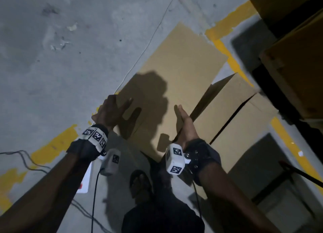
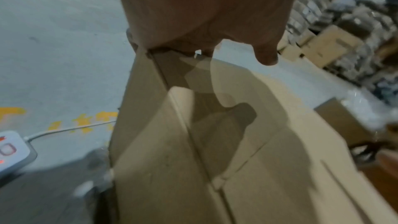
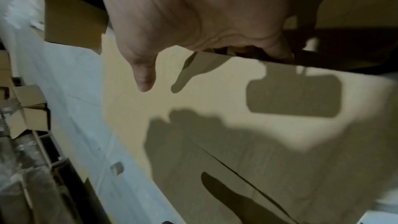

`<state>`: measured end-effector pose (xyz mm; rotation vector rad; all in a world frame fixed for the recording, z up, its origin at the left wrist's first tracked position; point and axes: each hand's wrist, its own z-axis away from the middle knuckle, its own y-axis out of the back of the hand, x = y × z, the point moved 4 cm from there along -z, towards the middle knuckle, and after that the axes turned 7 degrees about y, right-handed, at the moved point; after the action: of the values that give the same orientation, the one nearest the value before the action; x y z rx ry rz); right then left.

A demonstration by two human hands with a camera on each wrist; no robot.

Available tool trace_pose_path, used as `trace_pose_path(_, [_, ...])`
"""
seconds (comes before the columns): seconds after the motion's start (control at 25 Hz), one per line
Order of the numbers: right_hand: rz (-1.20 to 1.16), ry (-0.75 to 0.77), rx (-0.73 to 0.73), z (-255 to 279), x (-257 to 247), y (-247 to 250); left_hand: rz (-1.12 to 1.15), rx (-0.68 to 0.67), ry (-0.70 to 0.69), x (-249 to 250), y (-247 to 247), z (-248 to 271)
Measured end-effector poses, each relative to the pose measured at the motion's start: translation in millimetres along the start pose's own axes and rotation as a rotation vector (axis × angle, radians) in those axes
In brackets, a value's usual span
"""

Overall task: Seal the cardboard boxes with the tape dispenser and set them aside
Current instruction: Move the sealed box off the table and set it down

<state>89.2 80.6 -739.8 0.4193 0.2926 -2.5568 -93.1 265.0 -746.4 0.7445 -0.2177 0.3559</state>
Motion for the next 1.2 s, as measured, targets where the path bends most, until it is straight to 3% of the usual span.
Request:
trace_pose_path(0.16, [-0.018,0.027,-0.037,104.3,-44.5,-24.2,0.188,0.081,-0.017,42.6,84.8,90.7])
trace_pose_path(0.36, [-0.096,0.155,-0.053,278.5,-128.0,-33.1,0.275,0.133,-0.218,133.1,200.2,219.2])
trace_pose_path(0.52, [-0.117,0.383,0.011,422.8,-171.2,-11.7,0.379,0.112,-0.346,187.5,266.4,331.9])
trace_pose_path(0.72, [-0.195,0.722,0.15,596.4,-183.6,19.9,0.474,0.023,-0.483,228.5,311.7,492.3])
trace_pose_path(0.88, [-0.237,0.978,0.259,688.3,-155.3,64.6,0.493,-0.103,-0.598,231.7,305.1,591.4])
trace_pose_path(1.0, [-0.311,1.116,0.339,735.0,-126.3,116.0,0.482,-0.203,-0.685,231.8,272.7,647.5])
trace_pose_path(1.2, [-0.442,1.115,0.493,775.9,-49.2,225.1,0.379,-0.425,-0.757,227.7,176.6,720.6])
